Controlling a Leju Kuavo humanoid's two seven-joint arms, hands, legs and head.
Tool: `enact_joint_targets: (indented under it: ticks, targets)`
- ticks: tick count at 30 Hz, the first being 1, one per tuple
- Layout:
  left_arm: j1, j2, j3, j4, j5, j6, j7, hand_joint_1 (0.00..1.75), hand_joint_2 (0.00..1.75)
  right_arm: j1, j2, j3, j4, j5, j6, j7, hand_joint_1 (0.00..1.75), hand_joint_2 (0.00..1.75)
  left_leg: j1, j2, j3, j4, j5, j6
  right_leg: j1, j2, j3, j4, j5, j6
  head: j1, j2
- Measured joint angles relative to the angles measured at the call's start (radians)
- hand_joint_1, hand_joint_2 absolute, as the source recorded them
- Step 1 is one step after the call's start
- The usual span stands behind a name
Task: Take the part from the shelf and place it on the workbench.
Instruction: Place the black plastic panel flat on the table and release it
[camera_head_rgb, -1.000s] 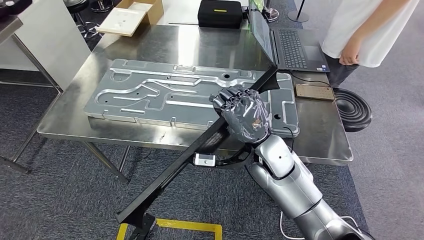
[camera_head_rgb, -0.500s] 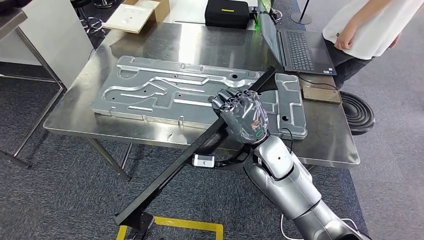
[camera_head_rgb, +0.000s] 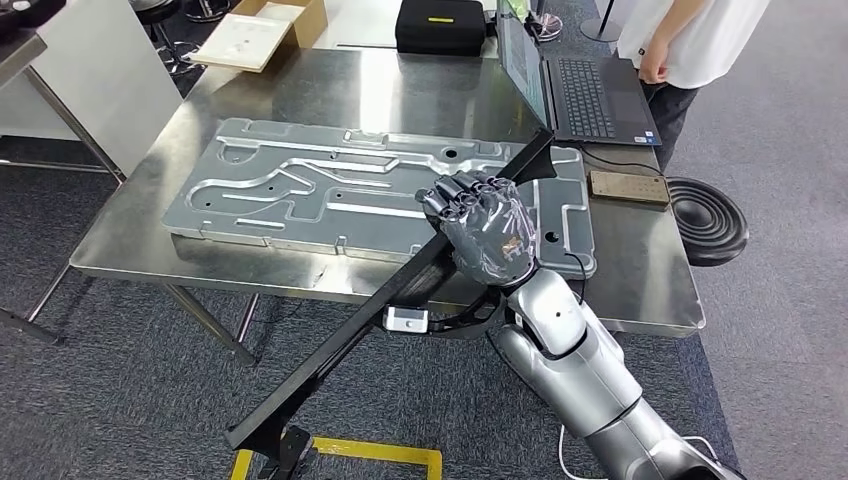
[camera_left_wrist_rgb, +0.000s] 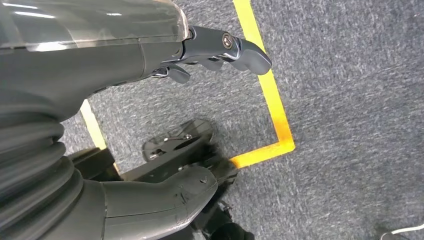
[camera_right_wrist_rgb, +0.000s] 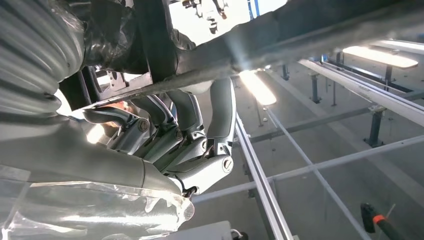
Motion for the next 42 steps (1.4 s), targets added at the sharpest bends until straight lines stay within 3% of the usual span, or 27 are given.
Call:
enact_joint_targets:
  ticks: [1,3,7,9,11,12,13,15,17,20,23,24,26,27,28,29,31,32,33,36,38,42]
  targets:
    - [-0.001,0.000,0.000,0.000,0.000,0.000,0.000,0.00,1.75,-0.001,0.000,0.000,0.000,0.000,0.000,0.000,1.75,1.75,-0.001,0.001,0.028,-0.061,0.024,0.003,0.003,0.001,-0.001,0.006,-0.004,0.004,0.000,0.000]
    - [-0.002,0.000,-0.001,0.000,0.000,-0.001,0.001,0.00,1.75,-0.002,0.002,0.000,0.000,0.000,0.000,0.000,1.75,1.75,-0.004,0.001,0.054,-0.123,0.037,0.011,0.006,0.002,-0.007,0.012,-0.009,0.012,0.000,0.000]
    - [-0.001,-0.001,-0.004,0.000,0.000,-0.002,0.002,0.00,1.75,-0.007,0.002,0.000,-0.001,0.000,0.000,0.000,1.75,1.75,-0.001,-0.003,0.065,-0.139,0.037,0.028,0.005,0.002,-0.014,0.033,-0.025,0.031,0.000,0.000]
    - [-0.004,-0.002,-0.005,0.000,0.000,-0.003,0.002,0.00,1.75,-0.011,0.002,-0.001,-0.001,0.000,0.000,0.000,1.75,1.75,0.002,-0.003,0.072,-0.144,0.036,0.037,0.000,0.003,-0.058,0.125,-0.070,0.043,0.001,0.000]
    - [-0.004,-0.002,-0.006,0.000,0.000,-0.004,0.001,0.00,1.75,-0.009,0.002,-0.001,0.000,0.000,0.000,0.000,1.75,1.75,0.002,-0.002,0.076,-0.144,0.032,0.042,-0.005,0.003,-0.128,0.247,-0.112,0.051,0.001,0.000]
    - [-0.004,-0.002,-0.006,0.000,0.001,-0.005,0.001,0.00,1.75,-0.008,0.002,-0.002,0.000,0.000,0.000,0.000,1.75,1.75,0.002,-0.003,0.077,-0.144,0.030,0.042,-0.007,0.002,-0.150,0.277,-0.111,0.053,0.000,0.000]
    - [-0.003,-0.002,-0.006,0.000,0.001,-0.005,0.001,0.00,1.75,-0.007,0.002,-0.002,0.000,0.000,0.000,0.000,1.75,1.75,0.002,-0.003,0.080,-0.144,0.027,0.042,-0.008,0.002,-0.155,0.272,-0.091,0.053,0.001,0.000]
    - [-0.003,-0.002,-0.006,0.000,0.001,-0.006,0.000,0.00,1.75,-0.009,0.002,-0.002,0.000,0.000,0.000,0.000,1.75,1.75,0.002,-0.005,0.090,-0.143,0.020,0.038,-0.010,0.002,-0.111,0.162,-0.014,0.049,0.001,0.000]
    - [-0.004,-0.003,-0.007,0.000,0.001,-0.006,0.000,0.00,1.75,-0.013,0.002,-0.002,0.000,0.000,0.000,0.000,1.75,1.75,-0.001,-0.006,0.096,-0.143,0.013,0.030,-0.004,0.002,-0.057,0.047,0.030,0.039,0.000,0.000]
    - [-0.004,-0.004,-0.007,0.000,0.001,-0.006,-0.001,0.00,1.75,-0.015,0.002,-0.002,0.000,0.000,0.000,0.001,1.75,1.75,-0.002,-0.005,0.102,-0.150,0.006,0.013,0.002,0.004,-0.036,0.004,0.024,0.025,0.000,0.000]
    - [-0.005,-0.004,-0.007,0.000,0.001,-0.006,-0.002,0.00,1.75,-0.017,0.003,-0.002,-0.001,0.000,0.000,0.000,1.75,1.75,-0.001,-0.002,0.096,-0.114,-0.020,0.000,-0.006,0.003,-0.011,-0.016,0.020,0.009,0.000,0.000]
    - [-0.005,-0.004,-0.007,0.000,0.001,-0.006,-0.002,0.00,1.75,-0.018,0.004,-0.002,-0.001,0.000,0.001,0.001,1.75,1.75,0.000,-0.001,0.073,-0.066,-0.042,-0.001,-0.006,0.002,-0.003,-0.021,0.017,0.004,0.000,0.000]
    - [-0.003,-0.004,-0.007,0.000,0.000,-0.006,-0.003,0.00,1.75,-0.018,0.005,-0.002,0.000,0.000,0.002,0.001,1.75,1.75,0.000,-0.001,-0.003,0.068,-0.086,-0.002,-0.003,0.002,0.009,-0.021,0.006,-0.002,0.000,0.000]
    - [-0.001,-0.004,-0.007,0.000,0.000,-0.006,-0.003,0.00,1.75,-0.017,0.005,-0.002,0.000,0.000,0.003,0.001,1.75,1.75,0.000,-0.001,-0.034,0.113,-0.090,-0.003,-0.001,0.002,0.015,-0.020,0.000,-0.003,0.000,0.000]
    - [0.002,-0.004,-0.007,0.000,0.000,-0.006,-0.003,0.00,1.75,-0.015,0.005,-0.002,0.001,0.000,0.003,0.001,1.75,1.75,0.000,-0.001,-0.050,0.124,-0.073,-0.003,0.000,0.002,0.023,-0.019,-0.008,-0.003,0.000,0.000]
    - [0.004,-0.004,-0.007,0.000,0.000,-0.006,-0.003,0.00,1.75,-0.014,0.005,-0.002,0.001,0.000,0.004,0.001,1.75,1.75,0.000,-0.001,-0.046,0.094,-0.037,-0.002,0.001,0.003,0.033,-0.017,-0.016,-0.002,0.000,0.000]
    - [0.005,-0.003,-0.007,0.000,0.000,-0.006,-0.003,0.00,1.75,-0.013,0.005,-0.002,0.002,0.000,0.004,0.001,1.75,1.75,-0.002,0.000,-0.001,-0.029,0.046,0.003,0.003,0.003,0.053,-0.013,-0.035,0.004,0.000,0.000]
    - [0.004,-0.003,-0.007,0.000,0.000,-0.006,-0.003,0.00,1.75,-0.014,0.005,-0.002,0.003,0.000,0.004,0.001,1.75,1.75,-0.003,0.001,0.022,-0.085,0.064,0.007,0.004,0.004,0.059,-0.010,-0.044,0.009,0.000,0.000]
    - [0.005,-0.003,-0.008,0.000,0.000,-0.006,-0.004,0.00,1.75,-0.014,0.005,-0.002,0.003,0.000,0.003,0.001,1.75,1.75,-0.005,0.000,0.038,-0.120,0.068,0.011,0.006,0.004,0.062,-0.010,-0.050,0.014,0.000,0.000]
    - [0.007,-0.003,-0.008,0.000,0.001,-0.007,-0.004,0.00,1.75,-0.014,0.005,-0.002,0.003,0.000,0.003,0.001,1.75,1.75,-0.005,-0.003,0.057,-0.143,0.050,0.028,0.007,0.004,0.066,-0.004,-0.054,0.029,0.000,0.000]
    - [0.006,-0.003,-0.008,0.000,0.001,-0.007,-0.006,0.00,1.75,-0.016,0.005,-0.002,0.002,0.000,0.003,0.000,1.75,1.75,-0.003,-0.005,0.074,-0.148,0.042,0.040,0.004,0.004,0.047,0.045,-0.063,0.038,0.000,0.000]
    - [0.005,-0.003,-0.008,0.000,0.006,-0.007,-0.006,0.00,1.75,-0.014,0.005,-0.002,0.005,0.000,0.003,0.001,1.75,1.75,-0.002,-0.006,0.102,-0.150,0.022,0.050,-0.002,0.003,-0.102,0.253,-0.128,0.052,0.001,0.000]
